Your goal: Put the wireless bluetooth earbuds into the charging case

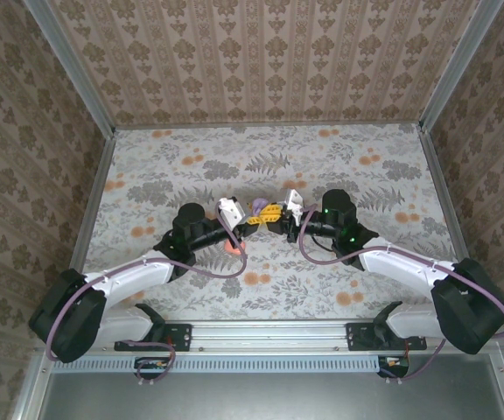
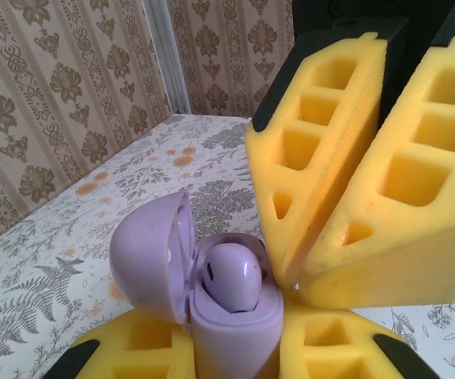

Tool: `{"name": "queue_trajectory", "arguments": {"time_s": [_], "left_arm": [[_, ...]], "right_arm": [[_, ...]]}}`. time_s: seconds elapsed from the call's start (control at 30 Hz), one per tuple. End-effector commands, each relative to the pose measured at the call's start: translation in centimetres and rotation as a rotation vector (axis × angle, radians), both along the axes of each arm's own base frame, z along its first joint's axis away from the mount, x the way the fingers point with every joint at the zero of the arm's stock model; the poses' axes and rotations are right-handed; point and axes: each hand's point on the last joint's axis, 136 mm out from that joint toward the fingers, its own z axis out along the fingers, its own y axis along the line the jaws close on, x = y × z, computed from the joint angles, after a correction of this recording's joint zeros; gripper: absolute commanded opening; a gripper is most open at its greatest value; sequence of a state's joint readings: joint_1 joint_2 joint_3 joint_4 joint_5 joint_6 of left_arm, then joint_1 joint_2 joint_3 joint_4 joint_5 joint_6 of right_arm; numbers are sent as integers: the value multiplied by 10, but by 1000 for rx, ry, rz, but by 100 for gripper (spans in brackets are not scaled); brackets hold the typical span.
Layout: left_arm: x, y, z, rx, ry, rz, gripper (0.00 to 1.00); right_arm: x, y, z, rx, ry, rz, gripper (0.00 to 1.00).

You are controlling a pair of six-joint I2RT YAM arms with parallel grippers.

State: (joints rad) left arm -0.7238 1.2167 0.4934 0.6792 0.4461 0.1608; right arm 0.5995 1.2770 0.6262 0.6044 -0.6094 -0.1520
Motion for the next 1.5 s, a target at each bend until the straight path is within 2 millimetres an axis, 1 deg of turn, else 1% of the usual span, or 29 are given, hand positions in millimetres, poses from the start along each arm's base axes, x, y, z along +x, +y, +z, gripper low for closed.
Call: {"name": "queue_trajectory", "arguments": {"time_s": [0.0,0.13,0.2,0.43,0.5,0.73,0.87,0.97,1.03,1.07,1.17,1.3,1.37,1.47], "left_arm": [[-3,-3,5,-24,-20,-22,14],[1,3,-3,-25,-2,29,14],[3,7,-9,-20,9,53,14],[2,14,-27,7,30,84,14],[1,15,-32,17,35,85,14],[-3,22,-49,52,40,97,14],[-3,26,-52,55,35,118,14],[-1,28,-51,54,32,135,14],[0,30,-51,54,30,144,14],[0,31,-51,55,27,149,14],[0,33,-50,52,22,158,14],[1,36,-50,56,24,165,14],[1,38,-51,60,25,173,14],[2,41,-50,60,24,189,14]], "right_arm": [[0,-1,28,54,-51,-13,15],[-3,-9,30,52,6,-47,17],[-1,-14,29,45,52,-80,18],[0,-34,14,-9,263,-190,23],[2,-39,10,-26,327,-233,31],[14,-71,-26,-178,636,-449,32],[24,-91,-44,-224,848,-580,32],[29,-104,-66,-248,1032,-660,32],[30,-106,-76,-275,1117,-666,32],[32,-108,-85,-301,1159,-676,32],[38,-110,-102,-353,1242,-687,31],[45,-95,-125,-401,1354,-635,31],[49,-94,-138,-446,1392,-642,31],[57,-99,-153,-524,1399,-680,33]]}}
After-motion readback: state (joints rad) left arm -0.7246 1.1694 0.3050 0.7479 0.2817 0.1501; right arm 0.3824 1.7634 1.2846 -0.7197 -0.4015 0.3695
